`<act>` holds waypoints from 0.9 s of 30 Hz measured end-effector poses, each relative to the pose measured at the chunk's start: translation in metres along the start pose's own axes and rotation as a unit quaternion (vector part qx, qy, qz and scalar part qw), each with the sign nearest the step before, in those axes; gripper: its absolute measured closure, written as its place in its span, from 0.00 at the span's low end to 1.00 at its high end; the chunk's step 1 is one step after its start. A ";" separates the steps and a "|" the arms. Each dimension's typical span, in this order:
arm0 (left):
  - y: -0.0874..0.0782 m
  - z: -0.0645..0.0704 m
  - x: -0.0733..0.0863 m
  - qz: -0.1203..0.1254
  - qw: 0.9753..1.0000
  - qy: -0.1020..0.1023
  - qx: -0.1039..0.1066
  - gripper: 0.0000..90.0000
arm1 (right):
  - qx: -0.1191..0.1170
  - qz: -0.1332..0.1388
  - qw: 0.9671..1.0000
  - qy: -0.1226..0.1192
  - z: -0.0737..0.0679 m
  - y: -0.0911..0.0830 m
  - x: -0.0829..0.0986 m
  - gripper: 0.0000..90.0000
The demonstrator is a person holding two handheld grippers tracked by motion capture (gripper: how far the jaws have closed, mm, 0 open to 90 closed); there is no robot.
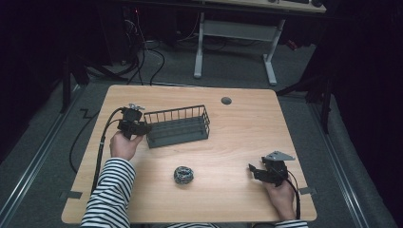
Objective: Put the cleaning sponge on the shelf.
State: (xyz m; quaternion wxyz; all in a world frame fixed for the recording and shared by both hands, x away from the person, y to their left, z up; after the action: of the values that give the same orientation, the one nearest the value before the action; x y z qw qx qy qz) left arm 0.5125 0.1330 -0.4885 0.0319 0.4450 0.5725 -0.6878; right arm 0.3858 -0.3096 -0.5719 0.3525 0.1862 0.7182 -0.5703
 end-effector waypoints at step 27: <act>0.000 0.037 -0.003 0.011 0.999 0.033 0.026 0.69 | -0.001 -0.001 1.000 0.001 -0.001 0.000 0.000 0.37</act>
State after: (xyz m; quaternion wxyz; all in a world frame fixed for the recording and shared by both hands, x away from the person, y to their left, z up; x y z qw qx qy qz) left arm 0.4928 0.1016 -0.4888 0.0088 0.4747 0.5504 -0.6868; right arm 0.3853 -0.3092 -0.5719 0.3512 0.1862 0.7191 -0.5700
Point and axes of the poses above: each handheld gripper's, and its own axes: y roughly forward along the jaws, x roughly out of its underside, z roughly to its right, the point moved 6 cm from there along y, roughly forward along the jaws, and after that the axes turned 10 degrees about y, right-handed, at the moved point
